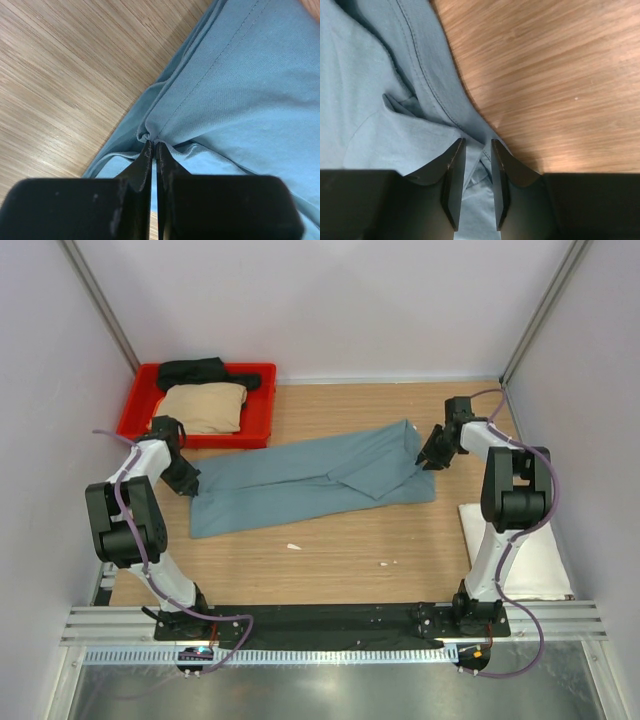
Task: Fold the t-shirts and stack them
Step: Fold the tshirt
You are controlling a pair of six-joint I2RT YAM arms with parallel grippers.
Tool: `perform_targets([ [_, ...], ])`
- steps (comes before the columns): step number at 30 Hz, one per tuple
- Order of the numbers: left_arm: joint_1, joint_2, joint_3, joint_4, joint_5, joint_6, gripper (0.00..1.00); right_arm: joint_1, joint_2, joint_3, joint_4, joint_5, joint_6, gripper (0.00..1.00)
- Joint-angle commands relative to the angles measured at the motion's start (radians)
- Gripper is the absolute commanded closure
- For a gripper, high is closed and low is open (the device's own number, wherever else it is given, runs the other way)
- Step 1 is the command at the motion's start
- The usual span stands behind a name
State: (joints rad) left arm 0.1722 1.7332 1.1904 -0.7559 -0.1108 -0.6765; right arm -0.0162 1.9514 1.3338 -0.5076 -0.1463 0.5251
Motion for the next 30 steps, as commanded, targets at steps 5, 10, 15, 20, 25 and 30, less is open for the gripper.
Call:
perform_targets([
  [5, -0.002, -0.026, 0.008, -0.013, 0.011, 0.009, 1.00, 0.002, 0.029, 0.056, 0.043, -0.025, 0.003, 0.69],
  [10, -0.003, -0.020, 0.011, -0.013, 0.011, 0.009, 1.00, 0.002, 0.043, 0.062, 0.046, -0.033, -0.002, 0.69],
  [15, -0.003, -0.017, 0.012, -0.014, 0.007, 0.008, 1.00, 0.002, 0.050, 0.074, 0.037, -0.047, -0.005, 0.80],
  [20, -0.003, -0.021, 0.014, -0.022, -0.006, 0.006, 1.00, 0.007, -0.023, 0.087, -0.023, -0.064, 0.018, 0.96],
  [25, -0.003, -0.037, 0.006, -0.030, -0.020, 0.003, 1.00, 0.007, -0.179, 0.085, -0.020, -0.090, 0.110, 0.99],
  [30, -0.002, -0.049, 0.002, -0.033, -0.039, -0.005, 1.00, 0.007, -0.223, 0.107, -0.005, -0.134, 0.177, 0.99],
])
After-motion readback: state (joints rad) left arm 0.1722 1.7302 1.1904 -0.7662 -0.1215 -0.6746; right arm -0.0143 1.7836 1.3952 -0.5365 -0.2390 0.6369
